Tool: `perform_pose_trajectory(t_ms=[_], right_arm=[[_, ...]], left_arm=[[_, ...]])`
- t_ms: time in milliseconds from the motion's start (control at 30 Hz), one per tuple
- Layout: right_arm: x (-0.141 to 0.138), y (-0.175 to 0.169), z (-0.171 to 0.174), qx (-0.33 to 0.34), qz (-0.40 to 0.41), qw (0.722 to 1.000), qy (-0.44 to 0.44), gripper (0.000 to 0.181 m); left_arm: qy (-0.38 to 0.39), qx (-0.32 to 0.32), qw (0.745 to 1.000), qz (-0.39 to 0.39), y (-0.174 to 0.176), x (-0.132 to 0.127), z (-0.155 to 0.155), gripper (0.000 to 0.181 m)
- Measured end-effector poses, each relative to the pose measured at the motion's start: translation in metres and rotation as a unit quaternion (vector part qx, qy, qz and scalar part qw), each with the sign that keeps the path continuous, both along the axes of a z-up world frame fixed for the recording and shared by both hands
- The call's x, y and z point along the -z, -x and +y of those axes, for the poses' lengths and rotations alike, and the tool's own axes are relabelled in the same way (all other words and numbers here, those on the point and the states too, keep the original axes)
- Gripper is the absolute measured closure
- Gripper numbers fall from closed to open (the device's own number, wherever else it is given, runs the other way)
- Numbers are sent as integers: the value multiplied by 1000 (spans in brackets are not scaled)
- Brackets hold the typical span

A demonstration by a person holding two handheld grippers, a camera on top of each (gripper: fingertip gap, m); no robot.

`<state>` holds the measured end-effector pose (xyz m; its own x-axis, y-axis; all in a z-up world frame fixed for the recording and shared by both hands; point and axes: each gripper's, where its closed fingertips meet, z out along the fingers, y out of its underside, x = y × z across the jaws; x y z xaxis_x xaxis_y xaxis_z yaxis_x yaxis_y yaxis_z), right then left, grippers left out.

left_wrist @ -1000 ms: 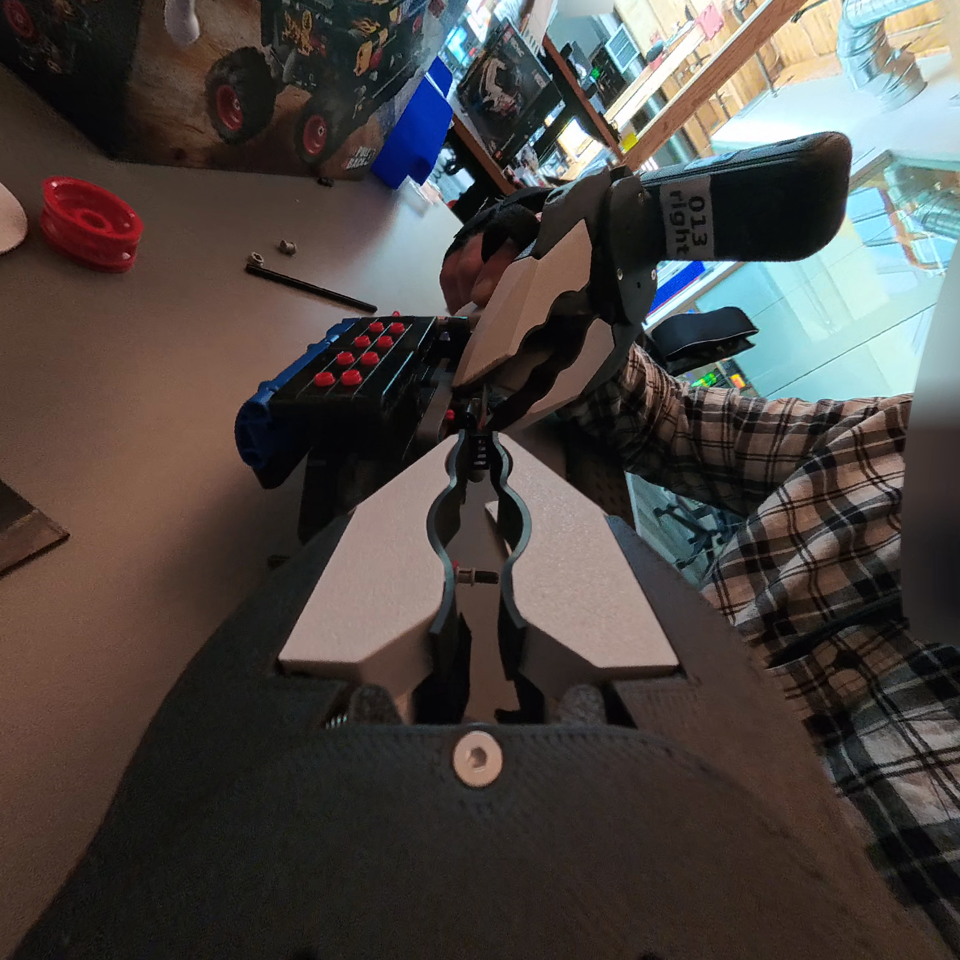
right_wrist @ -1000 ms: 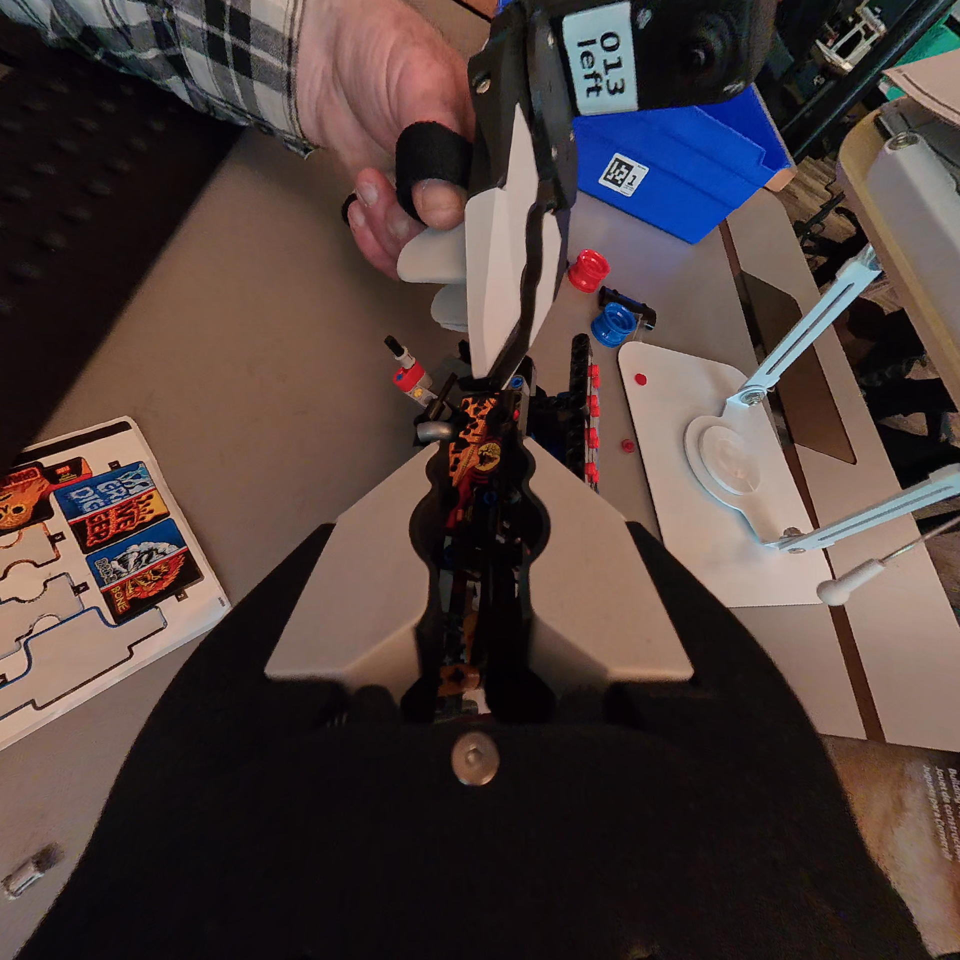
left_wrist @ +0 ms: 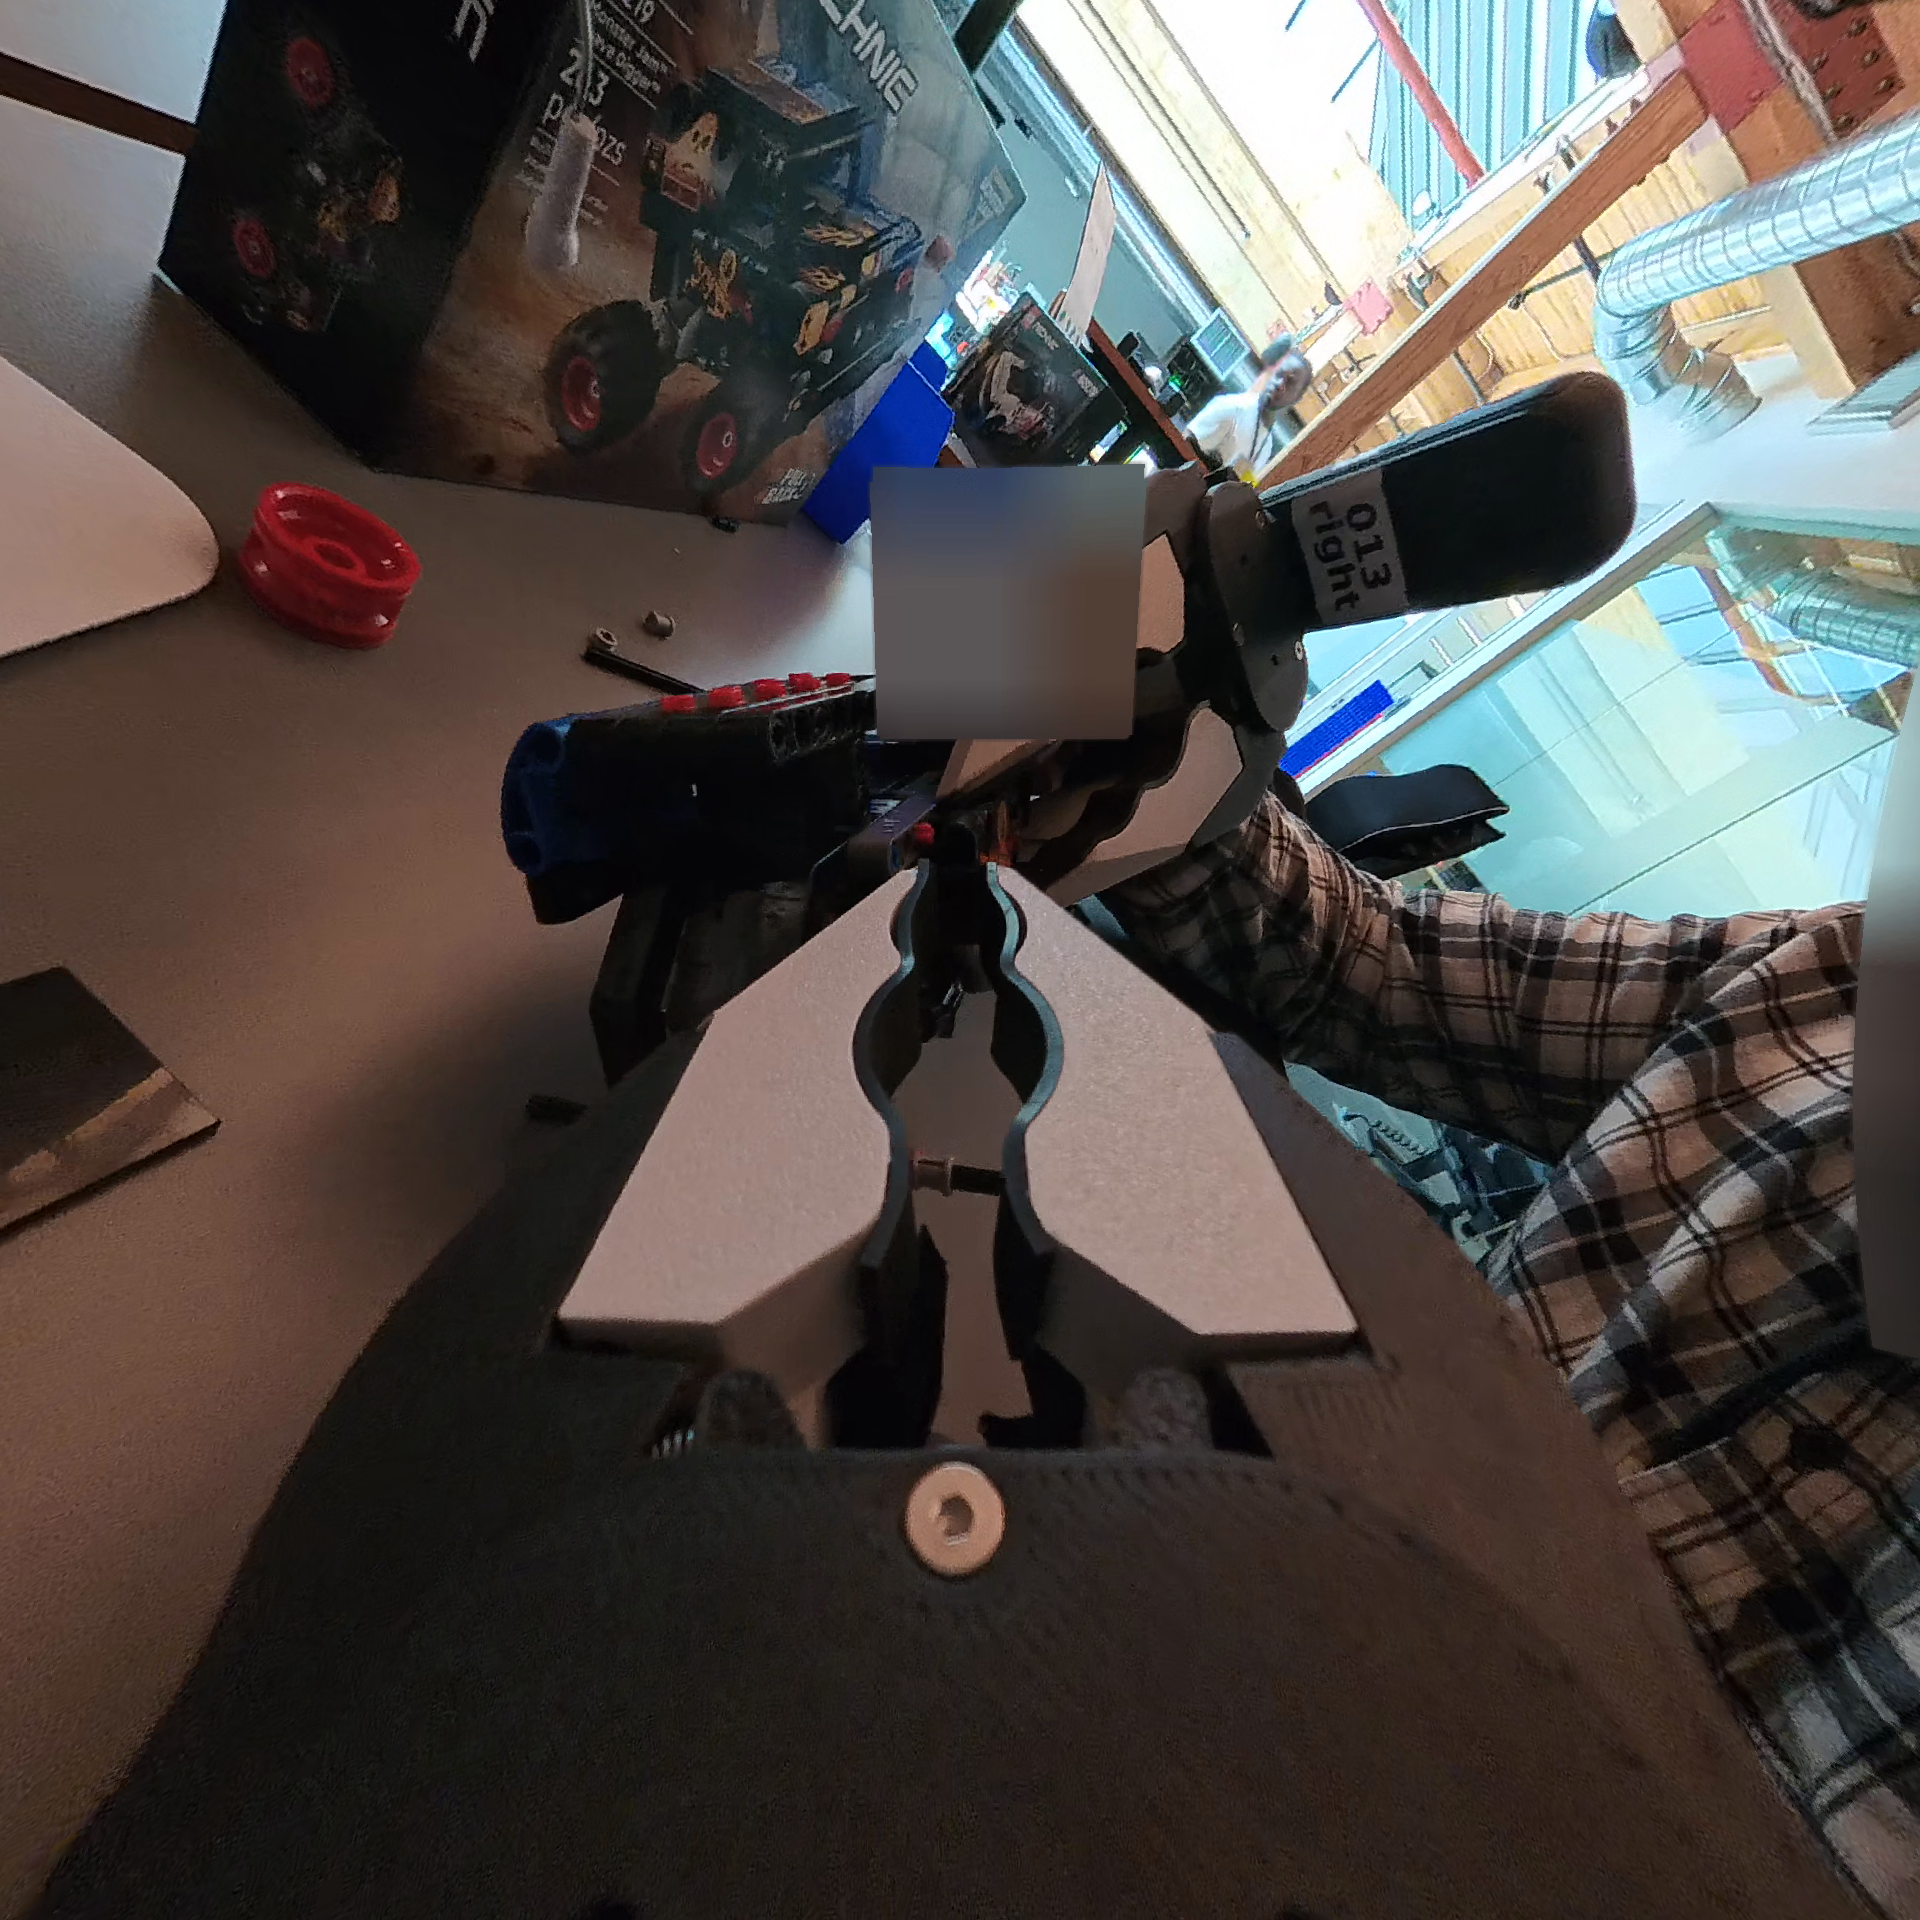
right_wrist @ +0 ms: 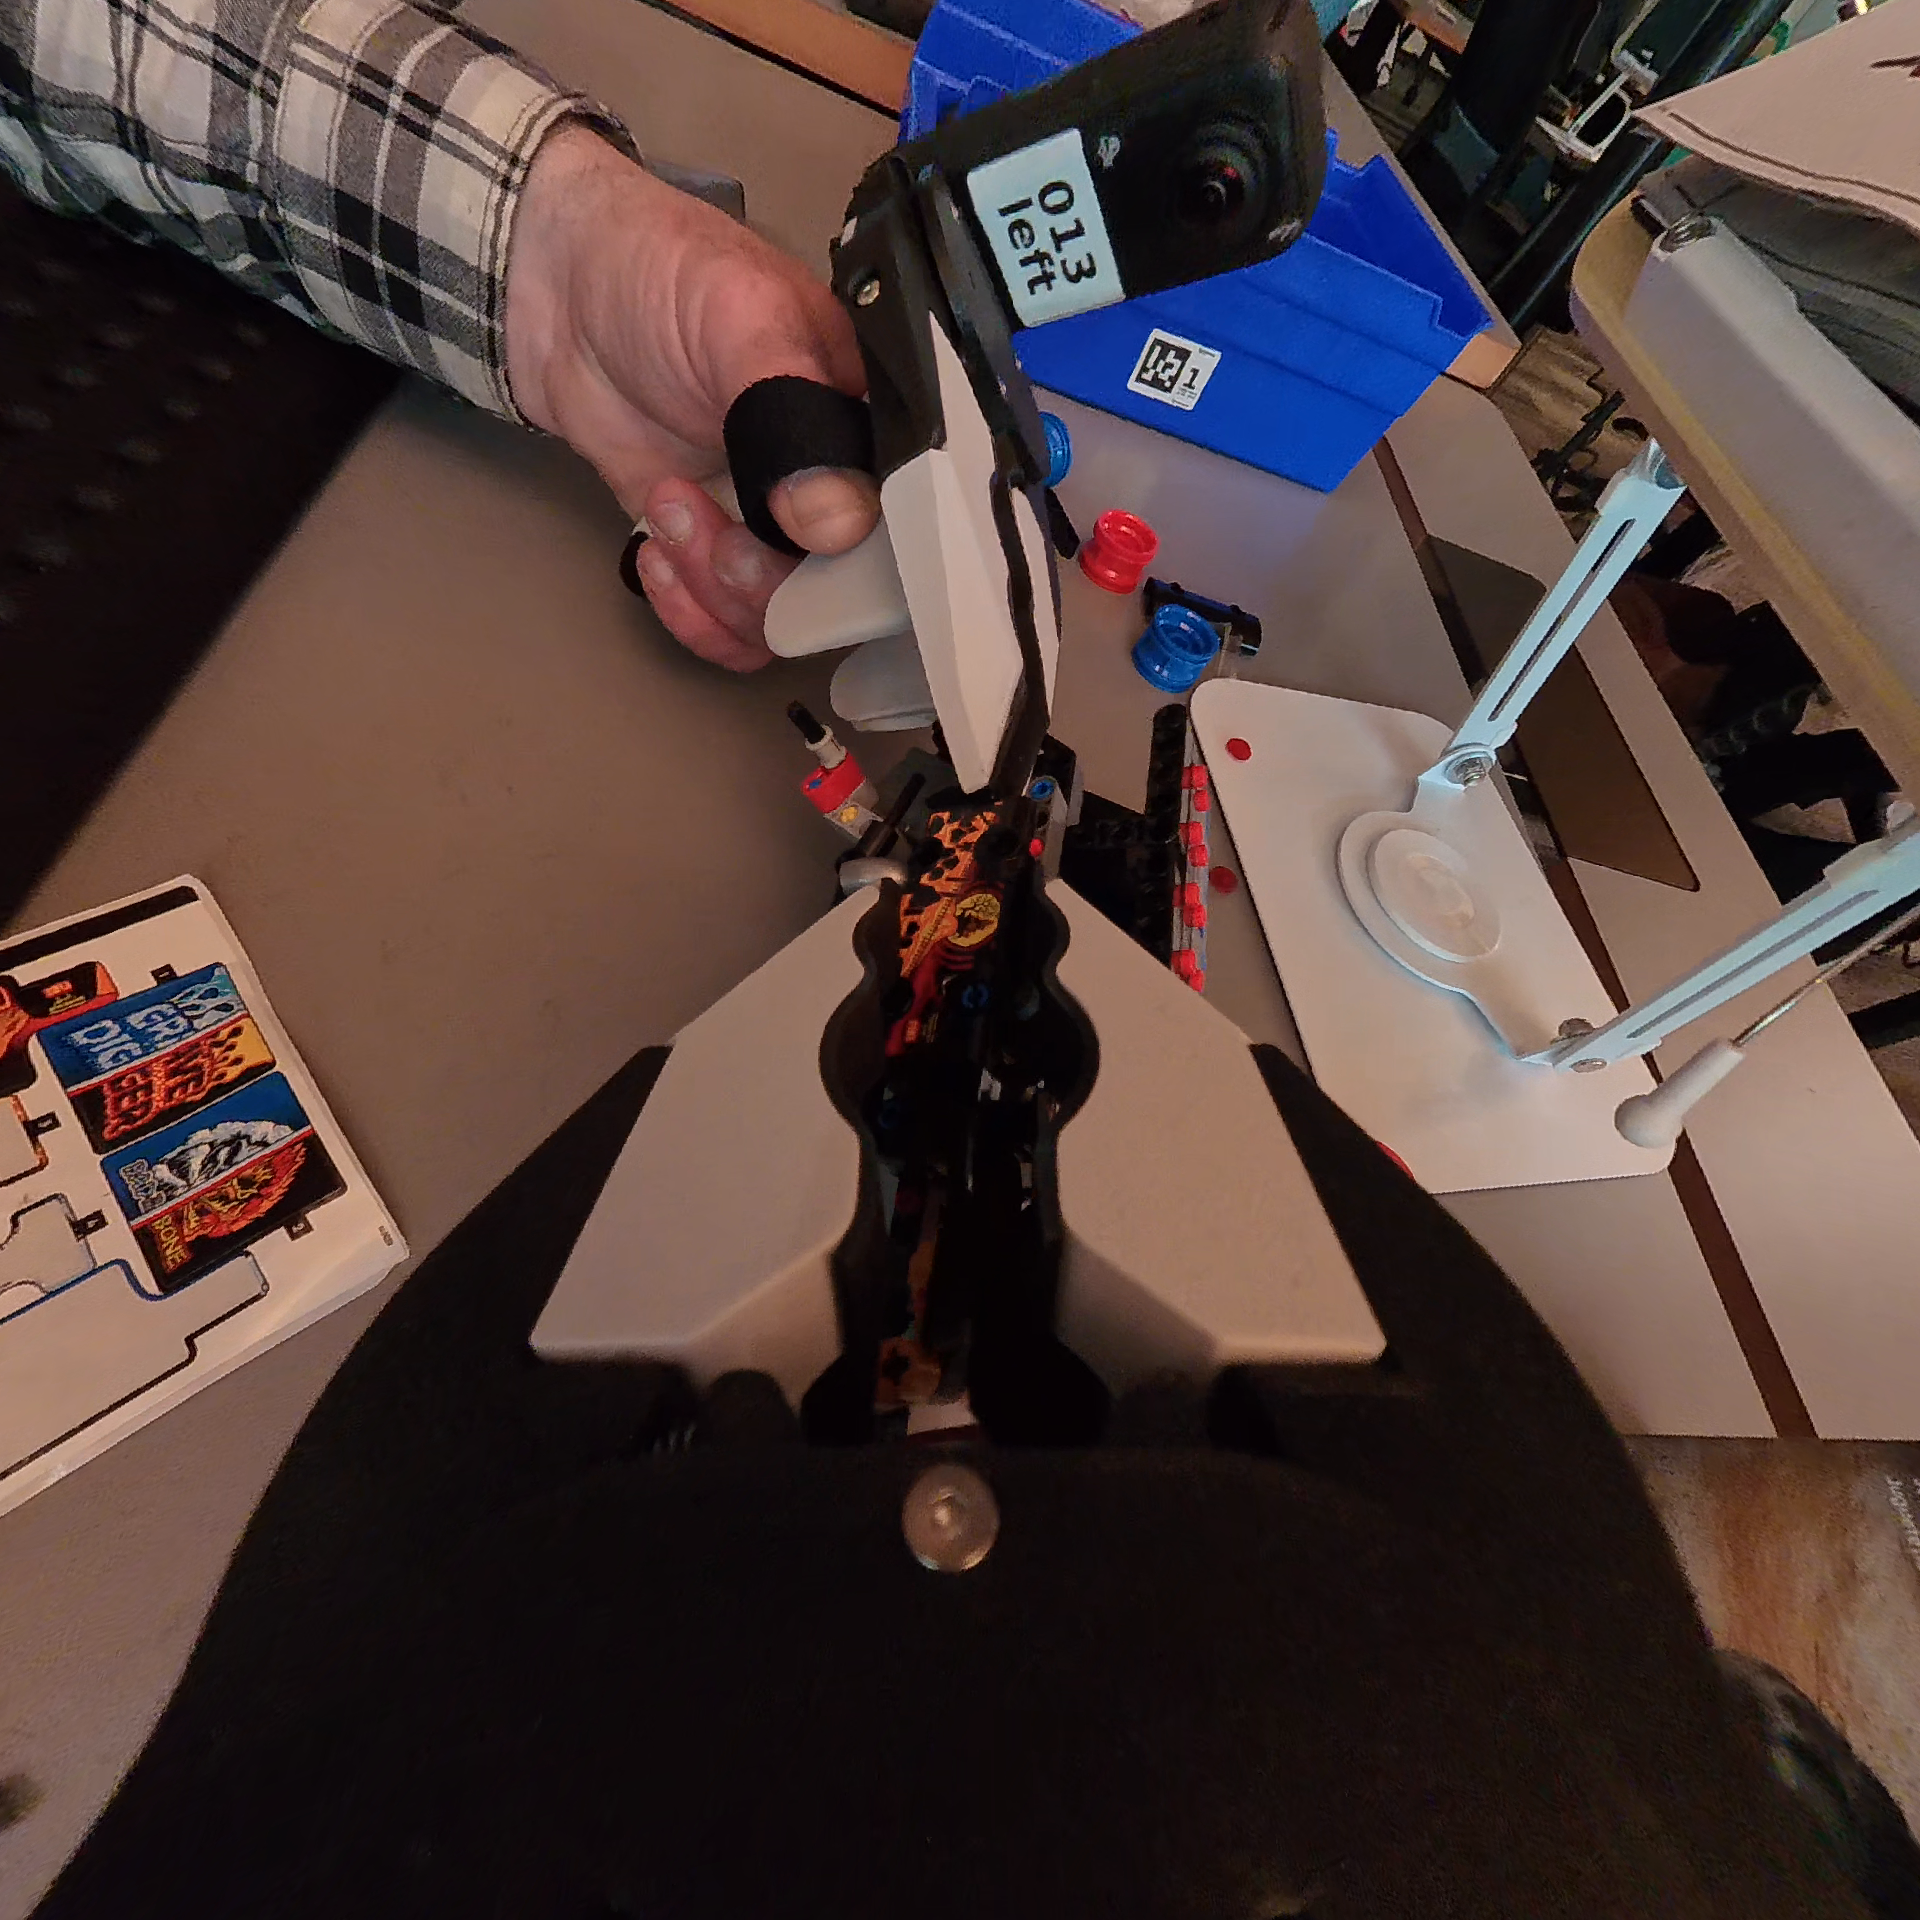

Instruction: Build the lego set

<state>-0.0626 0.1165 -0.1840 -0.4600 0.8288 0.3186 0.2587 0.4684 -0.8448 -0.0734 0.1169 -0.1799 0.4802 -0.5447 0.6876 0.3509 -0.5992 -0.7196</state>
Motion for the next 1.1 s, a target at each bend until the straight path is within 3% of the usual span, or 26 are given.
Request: perform_pose_trajectory(t_ms=[67,100,167,400,500,633,767,867,967,1100], right_arm=[[1,0,0,0,4,1000,-1,161],[0,1,-1,-1,9,1000,0,174],[6,0,2,2,7,1000,-24,176],[5,3,-6,-6,7,1000,-17,181],[-12,-3,-2,3,26,1000,-3,176],[-3,-5,0,35,-4,998,-47,158],[-7,-4,-8,53,-7,998,-45,160],[-8,0,-12,63,20,991,-115,154],[-15,3,-20,59,47,989,-130,166],[-21,3,-22,60,65,987,-135,168]], left_arm=[[10,-2,1000,-25,0,1,2,175],[17,0,999,-35,-1,2,2,175],[43,4,998,-39,-5,13,4,175],[34,-5,999,5,-8,20,8,175],[38,-12,999,-15,3,17,6,175],[37,14,999,-20,-4,14,-2,175],[-4,37,998,-52,-14,-5,-10,175],[-4,44,996,-80,-18,-12,-12,175],[-4,54,992,-114,-20,-16,-14,175],[-13,61,988,-138,-20,-23,-15,175]])
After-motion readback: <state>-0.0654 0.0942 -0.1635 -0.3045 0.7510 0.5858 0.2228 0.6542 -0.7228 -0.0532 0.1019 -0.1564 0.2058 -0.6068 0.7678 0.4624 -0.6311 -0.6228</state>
